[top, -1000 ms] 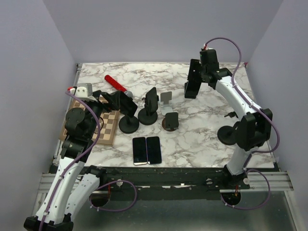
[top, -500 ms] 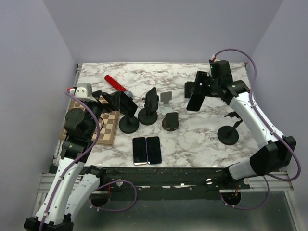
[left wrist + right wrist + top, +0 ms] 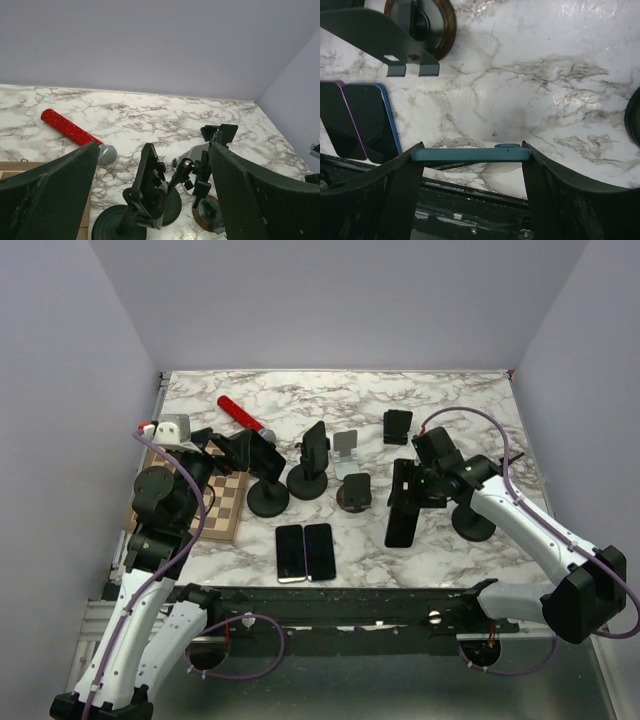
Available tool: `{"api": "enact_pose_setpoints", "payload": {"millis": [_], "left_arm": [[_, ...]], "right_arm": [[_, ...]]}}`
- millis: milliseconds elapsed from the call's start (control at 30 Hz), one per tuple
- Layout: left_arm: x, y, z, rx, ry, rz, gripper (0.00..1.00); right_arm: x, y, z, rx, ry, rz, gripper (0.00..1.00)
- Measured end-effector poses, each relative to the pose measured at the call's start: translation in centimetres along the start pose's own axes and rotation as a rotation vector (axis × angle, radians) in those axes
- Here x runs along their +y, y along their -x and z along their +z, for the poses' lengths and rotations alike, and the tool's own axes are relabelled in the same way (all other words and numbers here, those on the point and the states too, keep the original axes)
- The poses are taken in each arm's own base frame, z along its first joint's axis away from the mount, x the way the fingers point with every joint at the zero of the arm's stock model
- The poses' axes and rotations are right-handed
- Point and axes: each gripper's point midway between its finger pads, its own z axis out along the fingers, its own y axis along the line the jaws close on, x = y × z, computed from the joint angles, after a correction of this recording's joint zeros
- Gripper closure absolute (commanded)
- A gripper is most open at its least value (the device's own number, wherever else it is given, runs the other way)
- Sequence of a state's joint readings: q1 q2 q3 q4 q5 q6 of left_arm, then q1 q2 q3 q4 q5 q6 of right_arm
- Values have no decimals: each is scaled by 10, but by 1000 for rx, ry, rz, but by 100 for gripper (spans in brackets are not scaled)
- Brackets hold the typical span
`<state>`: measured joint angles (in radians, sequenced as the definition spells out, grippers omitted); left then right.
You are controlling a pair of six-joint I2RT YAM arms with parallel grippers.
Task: Remove the phone from the phone stand
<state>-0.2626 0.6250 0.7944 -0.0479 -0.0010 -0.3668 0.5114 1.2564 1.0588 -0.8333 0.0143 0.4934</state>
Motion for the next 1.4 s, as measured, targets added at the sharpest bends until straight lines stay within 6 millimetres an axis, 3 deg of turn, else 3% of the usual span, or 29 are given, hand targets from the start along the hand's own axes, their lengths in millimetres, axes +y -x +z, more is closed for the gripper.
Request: {"api": "enact_pose_setpoints", "payload": {"millis": [100, 233, 400, 633, 833, 1400], "left_arm": [[-1, 0, 0, 0, -3, -2, 2], [-1, 0, 0, 1, -5, -2, 1], [-1, 1, -1, -2, -4, -2, 2], [-1, 2, -2, -6, -6, -1, 1], [-1, 2, -2, -7, -6, -1, 1], [-1, 3, -2, -8, -6, -1, 1]], "right_arm": [[5, -18, 5, 40, 10, 2, 99], [28, -42, 13, 84, 54, -22, 99], [58, -59, 29, 112, 81, -17, 99], [79, -84, 58, 137, 74, 12, 99], [87, -90, 75, 114, 57, 33, 99], [79, -87, 113, 11, -46, 62, 99]]}}
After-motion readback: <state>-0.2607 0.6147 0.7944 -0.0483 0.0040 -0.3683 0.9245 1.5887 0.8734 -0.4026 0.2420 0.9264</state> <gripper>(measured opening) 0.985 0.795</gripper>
